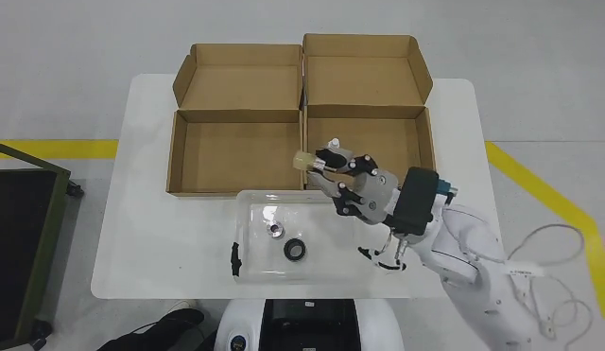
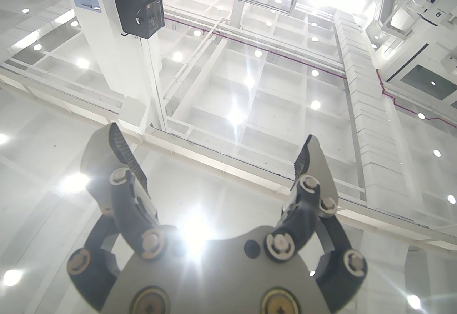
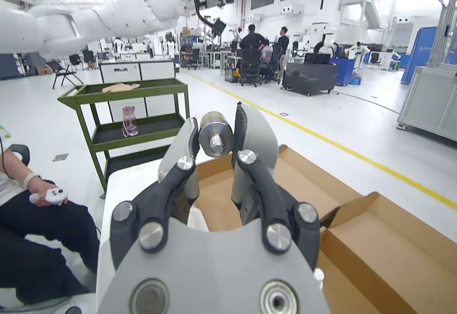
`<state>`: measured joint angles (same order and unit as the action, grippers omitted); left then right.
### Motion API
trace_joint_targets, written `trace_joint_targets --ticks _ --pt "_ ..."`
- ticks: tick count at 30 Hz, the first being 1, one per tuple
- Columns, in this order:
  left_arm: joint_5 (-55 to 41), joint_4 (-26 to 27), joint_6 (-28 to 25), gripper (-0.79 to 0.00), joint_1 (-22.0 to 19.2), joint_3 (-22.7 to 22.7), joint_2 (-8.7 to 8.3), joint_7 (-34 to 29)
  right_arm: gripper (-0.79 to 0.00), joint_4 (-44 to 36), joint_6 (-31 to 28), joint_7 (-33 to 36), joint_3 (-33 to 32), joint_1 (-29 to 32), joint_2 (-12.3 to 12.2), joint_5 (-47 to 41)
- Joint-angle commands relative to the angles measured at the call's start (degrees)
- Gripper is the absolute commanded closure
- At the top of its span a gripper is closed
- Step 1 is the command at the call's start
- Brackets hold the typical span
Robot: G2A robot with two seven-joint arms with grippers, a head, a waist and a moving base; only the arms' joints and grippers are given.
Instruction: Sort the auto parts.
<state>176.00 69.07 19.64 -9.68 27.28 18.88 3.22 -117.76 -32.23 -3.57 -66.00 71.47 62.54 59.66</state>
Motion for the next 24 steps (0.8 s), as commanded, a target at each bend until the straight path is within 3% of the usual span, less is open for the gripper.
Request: trace_joint_targets --ticks 1,24 --pt "0.0 0.0 0.0 -0.785 0.0 0.0 0.0 0.0 0.0 0.4 -0.67 2.1 -0.81 0.26 -0.17 0.46" --pt "0.0 0.0 0.0 -0.785 0.0 0.0 0.0 0.0 0.0 10.0 -2.36 22.42 -9.86 1.89 -1.96 0.9"
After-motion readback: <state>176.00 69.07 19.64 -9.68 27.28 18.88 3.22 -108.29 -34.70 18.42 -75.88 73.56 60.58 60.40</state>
